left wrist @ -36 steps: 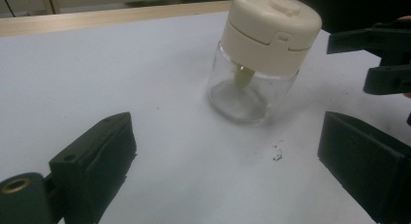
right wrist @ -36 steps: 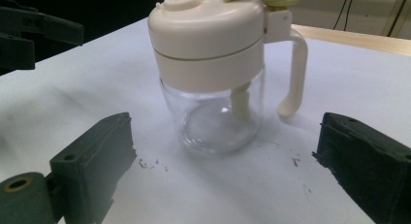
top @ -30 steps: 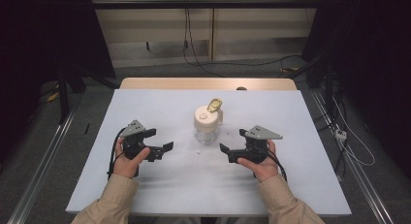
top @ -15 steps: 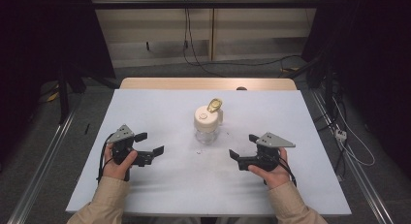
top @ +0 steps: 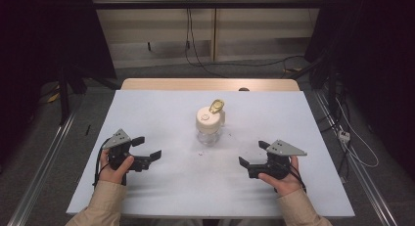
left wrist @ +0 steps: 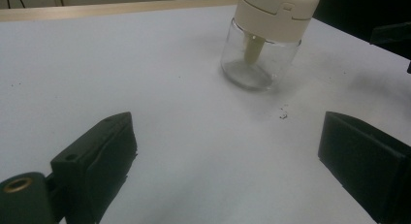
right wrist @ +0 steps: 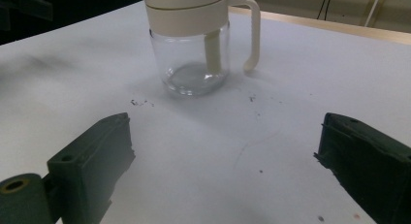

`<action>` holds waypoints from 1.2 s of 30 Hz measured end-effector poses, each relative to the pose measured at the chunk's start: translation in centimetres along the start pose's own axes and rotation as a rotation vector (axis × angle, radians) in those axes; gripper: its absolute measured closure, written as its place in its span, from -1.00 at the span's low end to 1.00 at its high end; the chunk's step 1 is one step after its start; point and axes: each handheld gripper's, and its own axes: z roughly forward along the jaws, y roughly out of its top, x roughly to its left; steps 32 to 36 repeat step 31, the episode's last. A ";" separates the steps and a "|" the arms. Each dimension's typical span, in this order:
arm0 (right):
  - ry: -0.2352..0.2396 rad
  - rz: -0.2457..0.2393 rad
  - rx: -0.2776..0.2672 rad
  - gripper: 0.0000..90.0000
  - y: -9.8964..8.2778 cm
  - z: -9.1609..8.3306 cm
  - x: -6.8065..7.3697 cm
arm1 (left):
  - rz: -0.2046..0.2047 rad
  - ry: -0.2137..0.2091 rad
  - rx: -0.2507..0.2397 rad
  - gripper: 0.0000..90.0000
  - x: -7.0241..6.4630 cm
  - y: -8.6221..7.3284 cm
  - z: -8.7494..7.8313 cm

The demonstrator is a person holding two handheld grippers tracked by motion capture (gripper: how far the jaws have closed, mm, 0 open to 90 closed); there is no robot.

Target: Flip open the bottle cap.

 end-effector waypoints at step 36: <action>-0.048 -0.006 0.005 -0.90 -2.2 -3.8 -1.8 | 0.010 0.016 0.015 -0.86 0.0 -0.5 -0.3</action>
